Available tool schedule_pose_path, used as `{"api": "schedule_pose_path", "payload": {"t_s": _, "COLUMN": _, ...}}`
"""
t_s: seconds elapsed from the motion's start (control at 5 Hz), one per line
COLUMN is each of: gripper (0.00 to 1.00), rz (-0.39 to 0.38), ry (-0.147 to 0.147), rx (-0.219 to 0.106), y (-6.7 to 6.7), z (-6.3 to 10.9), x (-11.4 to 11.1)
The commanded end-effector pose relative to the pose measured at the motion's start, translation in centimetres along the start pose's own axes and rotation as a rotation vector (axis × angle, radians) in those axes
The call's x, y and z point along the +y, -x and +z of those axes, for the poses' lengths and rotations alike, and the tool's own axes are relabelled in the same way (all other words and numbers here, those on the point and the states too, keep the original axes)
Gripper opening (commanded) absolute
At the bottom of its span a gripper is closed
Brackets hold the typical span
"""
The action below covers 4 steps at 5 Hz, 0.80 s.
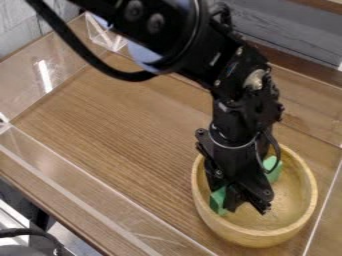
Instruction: Put the green block in the brown bowl
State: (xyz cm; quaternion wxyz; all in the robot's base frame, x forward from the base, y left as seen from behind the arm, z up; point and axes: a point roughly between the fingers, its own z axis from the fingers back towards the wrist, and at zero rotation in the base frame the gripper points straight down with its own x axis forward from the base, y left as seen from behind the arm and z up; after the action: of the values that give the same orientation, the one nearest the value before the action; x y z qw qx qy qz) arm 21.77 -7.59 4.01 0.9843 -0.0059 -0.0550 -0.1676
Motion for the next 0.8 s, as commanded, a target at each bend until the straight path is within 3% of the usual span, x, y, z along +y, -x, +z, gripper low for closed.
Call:
{"api": "schedule_pose_path", "payload": {"t_s": 0.0, "gripper": 0.0, "rz": 0.042, "ry": -0.012, "rx": 0.008, "y": 0.24, "z": -0.34, "x": 0.93}}
{"api": "schedule_pose_path", "payload": {"t_s": 0.6, "gripper": 0.0, "rz": 0.064, "ry": -0.012, "rx": 0.016, "y": 0.8, "z": -0.72, "x": 0.84}}
